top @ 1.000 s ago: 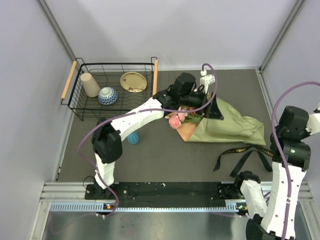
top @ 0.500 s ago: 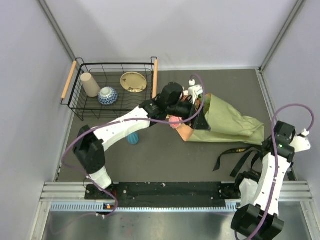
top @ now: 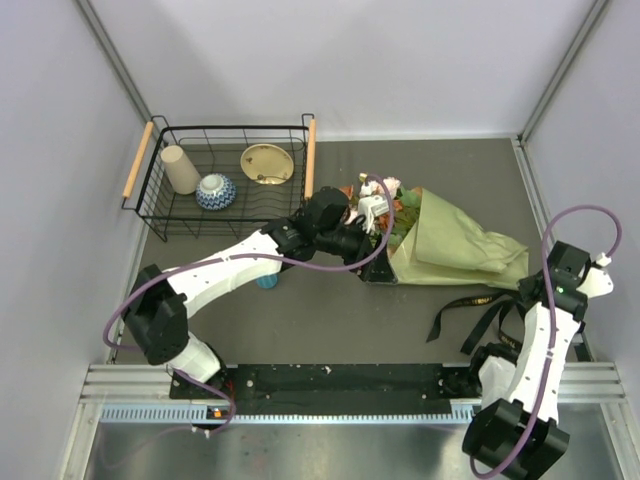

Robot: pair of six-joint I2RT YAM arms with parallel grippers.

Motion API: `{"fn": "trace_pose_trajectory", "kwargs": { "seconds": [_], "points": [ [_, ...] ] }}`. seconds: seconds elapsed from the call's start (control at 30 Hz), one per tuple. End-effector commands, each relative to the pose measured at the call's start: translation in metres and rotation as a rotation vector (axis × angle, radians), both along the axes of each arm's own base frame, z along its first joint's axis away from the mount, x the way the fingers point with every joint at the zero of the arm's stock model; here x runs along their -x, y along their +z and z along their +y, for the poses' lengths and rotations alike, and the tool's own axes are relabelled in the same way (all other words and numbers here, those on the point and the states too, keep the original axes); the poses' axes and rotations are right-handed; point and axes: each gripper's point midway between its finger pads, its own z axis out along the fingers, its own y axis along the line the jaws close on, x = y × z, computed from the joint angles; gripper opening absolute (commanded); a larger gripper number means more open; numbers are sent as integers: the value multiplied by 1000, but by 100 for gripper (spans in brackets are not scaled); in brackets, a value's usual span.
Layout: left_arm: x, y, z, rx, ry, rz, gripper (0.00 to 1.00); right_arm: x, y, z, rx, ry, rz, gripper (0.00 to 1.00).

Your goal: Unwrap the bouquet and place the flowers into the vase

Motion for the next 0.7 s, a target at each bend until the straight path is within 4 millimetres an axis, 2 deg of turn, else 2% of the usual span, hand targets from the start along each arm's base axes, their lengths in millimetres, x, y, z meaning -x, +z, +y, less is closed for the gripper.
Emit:
{"fn": "trace_pose_trajectory", "kwargs": {
  "seconds": [0.0,0.07,0.1,0.2,0.3,0.37,0.4,0.43,0.47,0.57,0.67],
  "points": [
    [3,15,6,38,-13,-62,80,-7,-1,-1,-7,13,-23,4],
    [5,16,7,43,-19,-58,81,-7,-9,3,-42,2,-14,12],
    [5,17,7,45,-19,-60,81,-7,-12,4,-55,-5,-10,32],
    [6,22,11,52,-11,-77,81,-5,-18,4,-69,-13,7,60],
    [8,28,17,57,3,-99,82,-17,5,-1,-8,63,-40,67],
    [9,32,21,63,10,-109,82,-43,21,20,-39,246,-154,71],
    [10,32,22,60,10,-106,82,-66,30,43,-103,389,-266,81],
    [11,34,23,66,10,-106,82,-73,31,55,-136,444,-295,87],
    [12,35,23,66,13,-105,82,-81,30,76,-169,529,-305,88],
    [13,35,24,67,14,-99,82,-92,22,101,-215,615,-290,89],
    [13,26,24,51,15,-85,83,-98,11,107,-262,612,-300,86]
  ]
}}
